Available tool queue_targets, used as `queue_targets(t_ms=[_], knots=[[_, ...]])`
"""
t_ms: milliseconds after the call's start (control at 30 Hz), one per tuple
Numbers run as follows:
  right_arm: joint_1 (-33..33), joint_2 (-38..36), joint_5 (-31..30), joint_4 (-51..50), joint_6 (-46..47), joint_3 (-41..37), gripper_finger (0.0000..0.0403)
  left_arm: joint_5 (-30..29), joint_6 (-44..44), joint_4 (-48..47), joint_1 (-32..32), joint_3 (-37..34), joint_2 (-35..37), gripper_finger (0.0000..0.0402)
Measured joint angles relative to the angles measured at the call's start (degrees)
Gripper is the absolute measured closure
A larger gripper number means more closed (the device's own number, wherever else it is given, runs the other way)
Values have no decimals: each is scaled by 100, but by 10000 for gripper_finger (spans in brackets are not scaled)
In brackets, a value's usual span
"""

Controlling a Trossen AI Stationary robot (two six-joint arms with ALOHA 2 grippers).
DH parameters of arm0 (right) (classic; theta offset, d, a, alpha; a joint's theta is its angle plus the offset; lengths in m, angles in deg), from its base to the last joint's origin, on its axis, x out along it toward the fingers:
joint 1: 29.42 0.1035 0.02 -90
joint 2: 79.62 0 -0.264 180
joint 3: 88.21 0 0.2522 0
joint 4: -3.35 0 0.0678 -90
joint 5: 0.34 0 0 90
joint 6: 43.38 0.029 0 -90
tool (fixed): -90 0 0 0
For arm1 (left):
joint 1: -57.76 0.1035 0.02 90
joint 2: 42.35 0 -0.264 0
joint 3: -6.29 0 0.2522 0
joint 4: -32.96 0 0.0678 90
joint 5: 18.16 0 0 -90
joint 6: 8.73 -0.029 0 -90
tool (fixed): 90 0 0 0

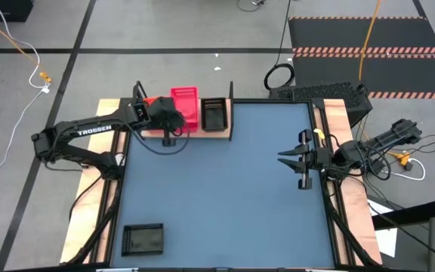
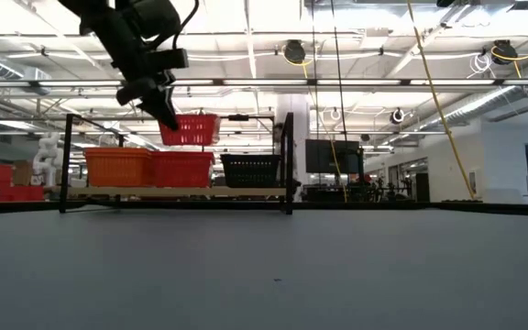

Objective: Stack baskets on shelf by color
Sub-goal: Stack the red bin on top of the stacked red bins on the shelf

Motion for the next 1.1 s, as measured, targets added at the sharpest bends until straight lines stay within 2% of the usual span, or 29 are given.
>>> queue_targets(t_ms=[367, 733, 1100], knots=[[0, 0, -1, -1, 22, -1, 337, 121, 490, -63, 10, -11, -2, 358], [0, 0, 0, -4, 3, 0, 337, 101, 571, -47, -85, -11, -2, 355], [0, 0, -1, -25, 2, 0, 337, -290, 335, -81, -303, -11, -49, 353]])
